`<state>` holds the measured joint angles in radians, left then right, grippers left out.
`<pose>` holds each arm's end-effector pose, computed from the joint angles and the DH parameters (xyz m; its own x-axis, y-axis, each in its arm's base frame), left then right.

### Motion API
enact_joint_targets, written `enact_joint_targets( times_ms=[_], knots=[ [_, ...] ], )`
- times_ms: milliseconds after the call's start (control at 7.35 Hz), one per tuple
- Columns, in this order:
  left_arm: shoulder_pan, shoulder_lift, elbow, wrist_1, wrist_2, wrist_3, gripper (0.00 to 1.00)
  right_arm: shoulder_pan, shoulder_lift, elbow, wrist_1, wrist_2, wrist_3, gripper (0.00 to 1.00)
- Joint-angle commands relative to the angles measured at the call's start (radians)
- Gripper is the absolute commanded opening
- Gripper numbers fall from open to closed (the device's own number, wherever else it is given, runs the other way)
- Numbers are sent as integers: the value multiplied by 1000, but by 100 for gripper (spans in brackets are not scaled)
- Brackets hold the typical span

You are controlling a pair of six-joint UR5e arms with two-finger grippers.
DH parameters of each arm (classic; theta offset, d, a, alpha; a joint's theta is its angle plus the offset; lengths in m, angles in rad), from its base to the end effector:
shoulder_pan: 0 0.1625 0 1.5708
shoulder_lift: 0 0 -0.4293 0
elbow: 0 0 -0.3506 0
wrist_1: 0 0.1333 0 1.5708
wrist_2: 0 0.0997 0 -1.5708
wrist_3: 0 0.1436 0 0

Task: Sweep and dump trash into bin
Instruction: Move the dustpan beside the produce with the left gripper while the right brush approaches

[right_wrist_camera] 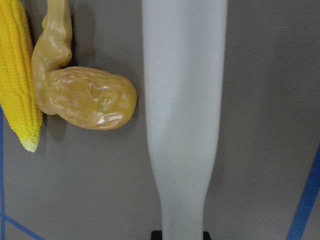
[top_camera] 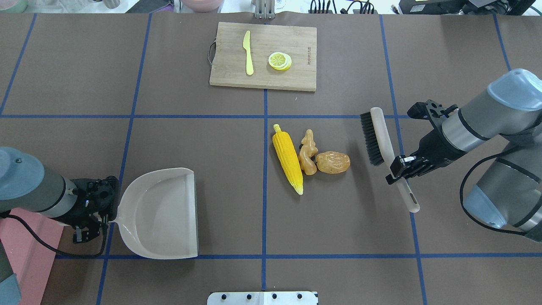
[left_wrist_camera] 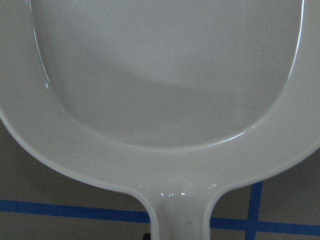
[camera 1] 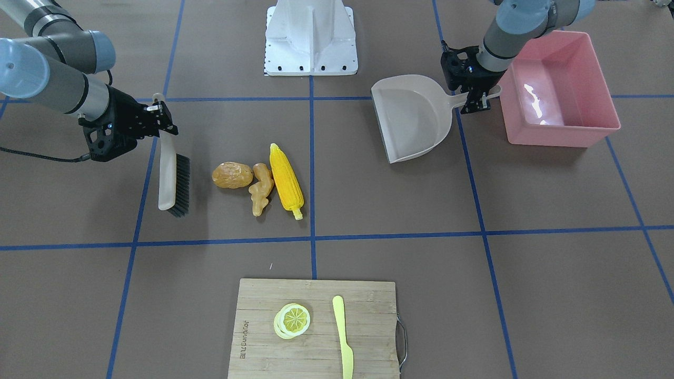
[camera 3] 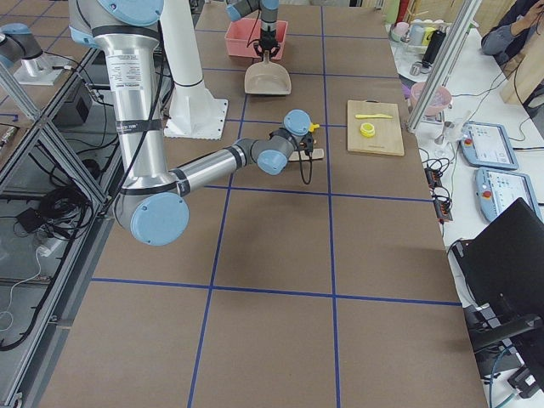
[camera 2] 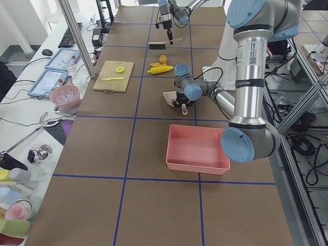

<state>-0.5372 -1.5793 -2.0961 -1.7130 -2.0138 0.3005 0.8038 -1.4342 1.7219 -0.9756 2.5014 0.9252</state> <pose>0.3623 -0.2993 0.4522 0.0231 0.9907 -0.1342 -0.7088 0.1109 0.6966 -0.3507 -0.3900 0.4658 0.3520 -0.1527 0.9235 0.2650 0.9625 0.0581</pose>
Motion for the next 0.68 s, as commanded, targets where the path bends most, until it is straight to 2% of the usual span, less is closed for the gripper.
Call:
enact_joint_targets(
  times_ms=[0, 272, 544],
  knots=[
    [-20, -127, 1, 145, 16, 6, 0, -24, 64, -41, 37, -4, 64, 0],
    [-78, -265, 42, 298, 20, 9, 0, -58, 118, -83, 41, -9, 86, 0],
    [-122, -429, 221, 319, 18, 115, 0, -89, 120, -91, 40, -9, 86, 0]
  ],
)
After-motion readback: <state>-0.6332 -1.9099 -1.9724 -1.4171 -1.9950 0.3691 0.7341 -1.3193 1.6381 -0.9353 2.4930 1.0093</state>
